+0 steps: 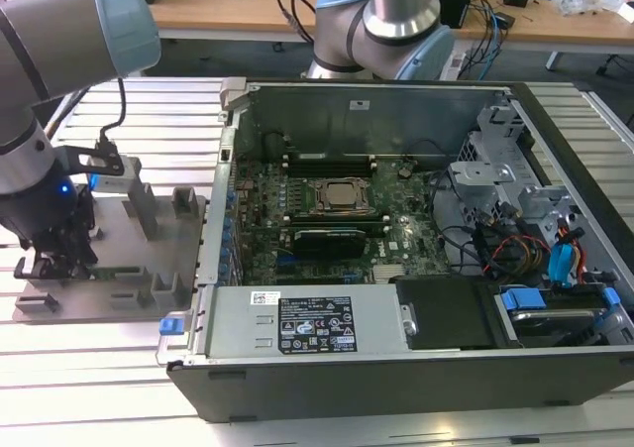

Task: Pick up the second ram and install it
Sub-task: 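Pick up the second ram and move it above second insertion slot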

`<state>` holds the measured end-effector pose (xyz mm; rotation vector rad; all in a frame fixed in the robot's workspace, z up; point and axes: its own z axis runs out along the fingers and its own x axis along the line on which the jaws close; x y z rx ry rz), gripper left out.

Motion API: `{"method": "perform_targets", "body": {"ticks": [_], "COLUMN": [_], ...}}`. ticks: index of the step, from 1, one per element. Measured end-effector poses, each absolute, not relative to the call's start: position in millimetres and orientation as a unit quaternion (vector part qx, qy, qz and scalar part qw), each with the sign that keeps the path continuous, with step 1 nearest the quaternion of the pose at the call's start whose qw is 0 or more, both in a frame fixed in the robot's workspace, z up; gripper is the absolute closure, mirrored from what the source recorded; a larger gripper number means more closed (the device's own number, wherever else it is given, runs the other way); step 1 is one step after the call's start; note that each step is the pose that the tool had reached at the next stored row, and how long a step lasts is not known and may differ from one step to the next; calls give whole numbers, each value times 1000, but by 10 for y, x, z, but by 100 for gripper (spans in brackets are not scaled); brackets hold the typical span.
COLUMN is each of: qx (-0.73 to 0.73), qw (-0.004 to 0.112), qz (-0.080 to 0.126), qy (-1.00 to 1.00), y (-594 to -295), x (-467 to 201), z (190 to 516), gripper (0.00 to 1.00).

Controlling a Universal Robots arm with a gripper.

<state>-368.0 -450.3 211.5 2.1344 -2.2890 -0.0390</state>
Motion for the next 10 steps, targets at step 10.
{"method": "perform_targets", "body": {"ticks": [10], "qx": [682], "qw": [6], "qz": [-12], "qy": [-731], "y": [-4503], "x": [-3680], "z": [2003], "gripper": [86]}}
